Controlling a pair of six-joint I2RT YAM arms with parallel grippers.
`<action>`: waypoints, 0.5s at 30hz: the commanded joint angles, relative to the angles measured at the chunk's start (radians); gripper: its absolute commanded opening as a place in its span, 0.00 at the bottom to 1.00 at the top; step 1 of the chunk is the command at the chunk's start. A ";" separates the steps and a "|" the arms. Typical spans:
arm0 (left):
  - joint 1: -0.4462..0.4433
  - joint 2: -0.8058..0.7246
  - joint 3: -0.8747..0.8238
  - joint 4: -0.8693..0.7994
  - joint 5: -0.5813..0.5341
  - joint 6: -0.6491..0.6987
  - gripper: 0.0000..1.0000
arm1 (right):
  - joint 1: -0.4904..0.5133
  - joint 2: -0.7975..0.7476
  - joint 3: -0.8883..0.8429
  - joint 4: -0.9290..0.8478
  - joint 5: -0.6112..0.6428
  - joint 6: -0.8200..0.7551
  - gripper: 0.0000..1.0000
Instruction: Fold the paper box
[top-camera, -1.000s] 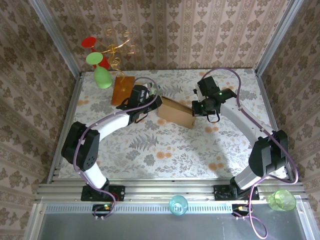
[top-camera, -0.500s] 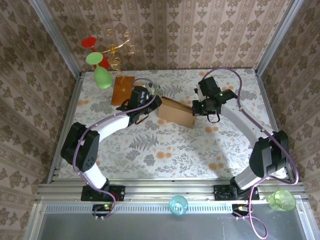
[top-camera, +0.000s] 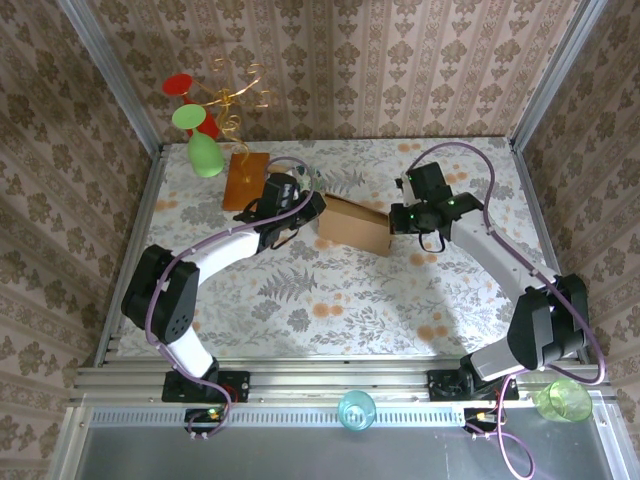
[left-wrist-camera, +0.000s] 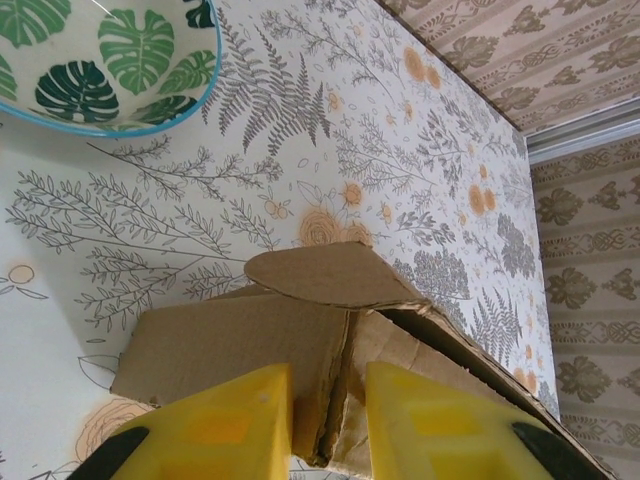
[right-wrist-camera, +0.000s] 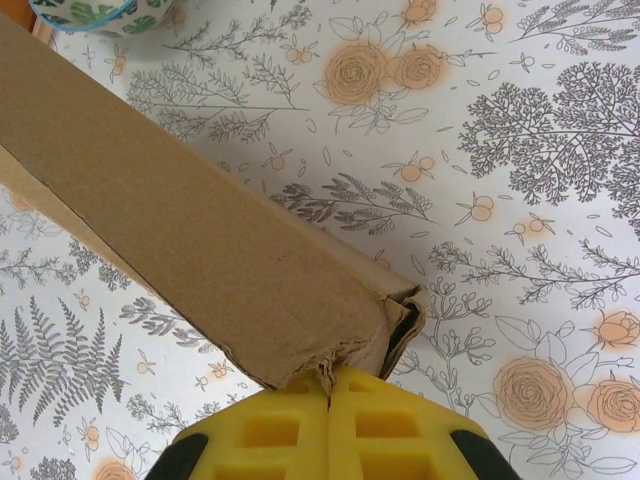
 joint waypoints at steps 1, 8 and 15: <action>-0.048 -0.017 -0.004 -0.059 0.105 -0.004 0.25 | -0.010 0.003 -0.046 0.012 -0.072 -0.025 0.00; -0.048 -0.012 0.009 -0.075 0.105 0.004 0.25 | -0.024 -0.005 -0.047 -0.003 -0.080 -0.062 0.00; -0.049 -0.026 0.024 -0.094 0.108 0.018 0.27 | -0.048 -0.017 -0.070 -0.001 -0.100 -0.102 0.00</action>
